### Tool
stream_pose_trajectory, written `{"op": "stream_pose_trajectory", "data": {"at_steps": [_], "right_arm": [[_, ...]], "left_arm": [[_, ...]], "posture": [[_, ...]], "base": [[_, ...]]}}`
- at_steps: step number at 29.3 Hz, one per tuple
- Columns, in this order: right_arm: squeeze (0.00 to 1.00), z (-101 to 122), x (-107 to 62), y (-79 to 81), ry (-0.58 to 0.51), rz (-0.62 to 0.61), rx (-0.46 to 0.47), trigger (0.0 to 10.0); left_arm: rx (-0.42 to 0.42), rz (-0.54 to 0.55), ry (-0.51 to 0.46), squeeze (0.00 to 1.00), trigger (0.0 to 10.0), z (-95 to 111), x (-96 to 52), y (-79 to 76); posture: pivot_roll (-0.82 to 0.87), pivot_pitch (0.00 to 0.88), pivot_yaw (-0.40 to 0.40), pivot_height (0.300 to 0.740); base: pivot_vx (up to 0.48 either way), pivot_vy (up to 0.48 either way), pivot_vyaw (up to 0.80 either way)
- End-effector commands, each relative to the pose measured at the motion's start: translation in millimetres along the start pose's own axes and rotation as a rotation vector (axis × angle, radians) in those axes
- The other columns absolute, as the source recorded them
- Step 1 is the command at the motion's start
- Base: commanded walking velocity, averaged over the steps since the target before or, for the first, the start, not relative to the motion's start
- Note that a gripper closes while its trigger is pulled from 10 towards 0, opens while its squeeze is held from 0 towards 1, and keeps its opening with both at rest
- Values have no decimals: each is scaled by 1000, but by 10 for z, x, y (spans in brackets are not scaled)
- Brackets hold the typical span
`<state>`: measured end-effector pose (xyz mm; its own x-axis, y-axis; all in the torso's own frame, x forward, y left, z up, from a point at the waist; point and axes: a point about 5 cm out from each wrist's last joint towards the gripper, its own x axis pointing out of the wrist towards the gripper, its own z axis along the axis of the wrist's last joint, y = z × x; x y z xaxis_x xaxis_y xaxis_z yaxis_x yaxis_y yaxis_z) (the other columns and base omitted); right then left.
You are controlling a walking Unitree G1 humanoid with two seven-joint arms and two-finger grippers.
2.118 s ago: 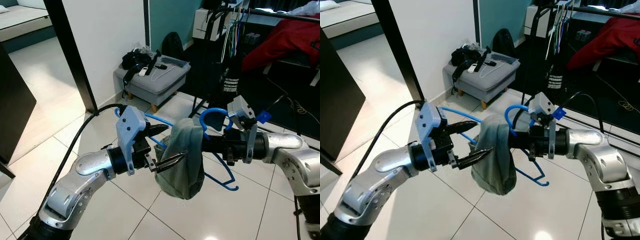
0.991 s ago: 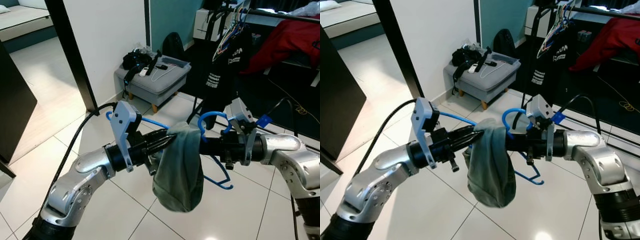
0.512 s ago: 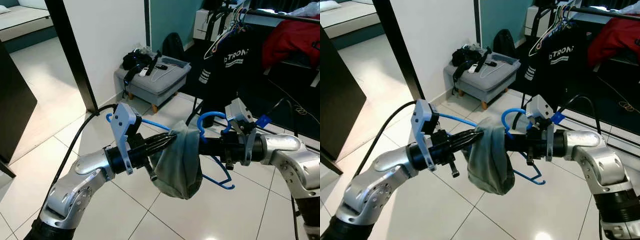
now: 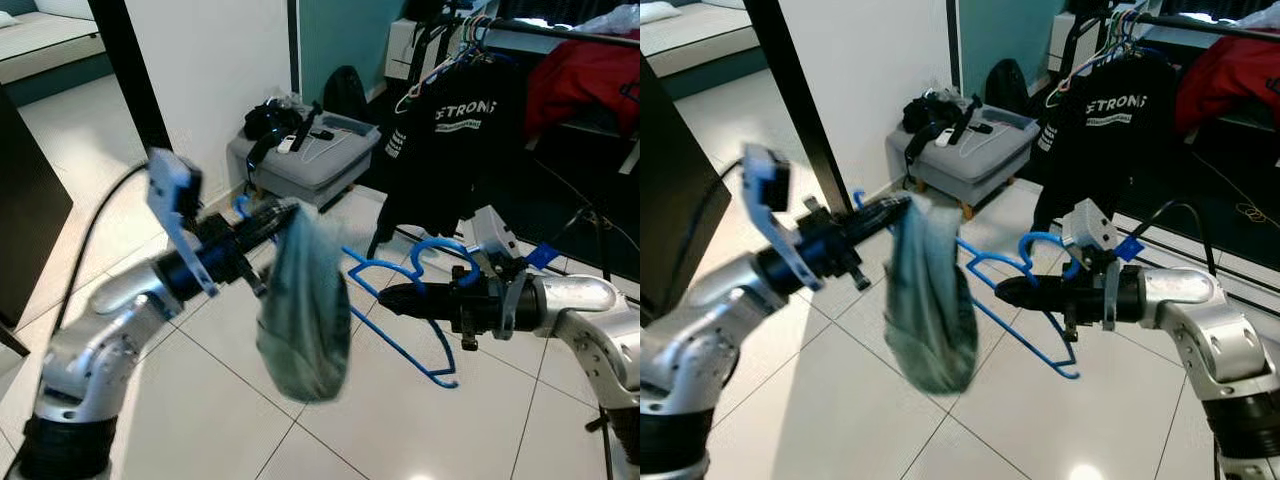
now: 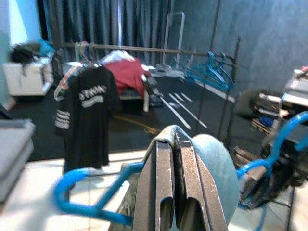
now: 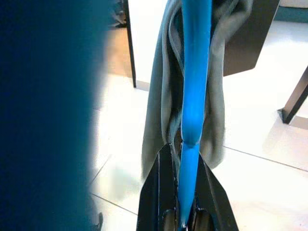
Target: Hang hanger
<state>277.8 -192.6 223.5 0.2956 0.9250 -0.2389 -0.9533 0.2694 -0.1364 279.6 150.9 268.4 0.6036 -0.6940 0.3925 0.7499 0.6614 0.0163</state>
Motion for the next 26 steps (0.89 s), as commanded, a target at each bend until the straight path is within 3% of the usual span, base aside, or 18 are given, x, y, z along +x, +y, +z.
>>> {"op": "stream_pose_trajectory", "data": {"at_steps": [1,13,17,20,21,22,23,25,26], "right_arm": [[0,-162,-6,26,86,-6,50,10000],[0,-91,27,13,25,-24,46,10000],[0,-92,16,41,22,-14,51,10000],[0,-63,-18,43,0,-20,55,10000],[0,-47,-33,44,-12,-24,56,10000],[0,-38,-42,45,-20,-26,56,10000],[0,-34,-46,43,-25,-29,56,10000],[0,-32,-48,43,-28,-31,56,10000],[0,-32,-44,44,-31,-32,56,10000]], "left_arm": [[35,-4,-63,0,0,161,-12,20],[35,-17,17,0,0,-10,-6,-33],[47,33,15,0,0,11,-20,48],[75,159,28,0,0,23,-54,233],[85,251,35,0,980,22,-83,364],[90,312,40,0,980,21,-106,449],[95,346,44,0,2863,17,-123,501],[98,360,47,0,2863,13,-130,523],[95,360,45,0,3333,10,-130,523]], "posture": [[-89,95,34,740],[-90,95,39,740],[-88,99,39,740],[-91,96,41,740],[-91,95,42,740],[-91,95,42,740],[-91,95,42,740],[-91,95,42,740],[-93,92,45,740]], "base": [[0,0,0],[0,0,0],[0,0,0],[0,0,0],[0,0,0],[0,0,0],[0,0,0],[0,0,0],[0,0,0]]}}
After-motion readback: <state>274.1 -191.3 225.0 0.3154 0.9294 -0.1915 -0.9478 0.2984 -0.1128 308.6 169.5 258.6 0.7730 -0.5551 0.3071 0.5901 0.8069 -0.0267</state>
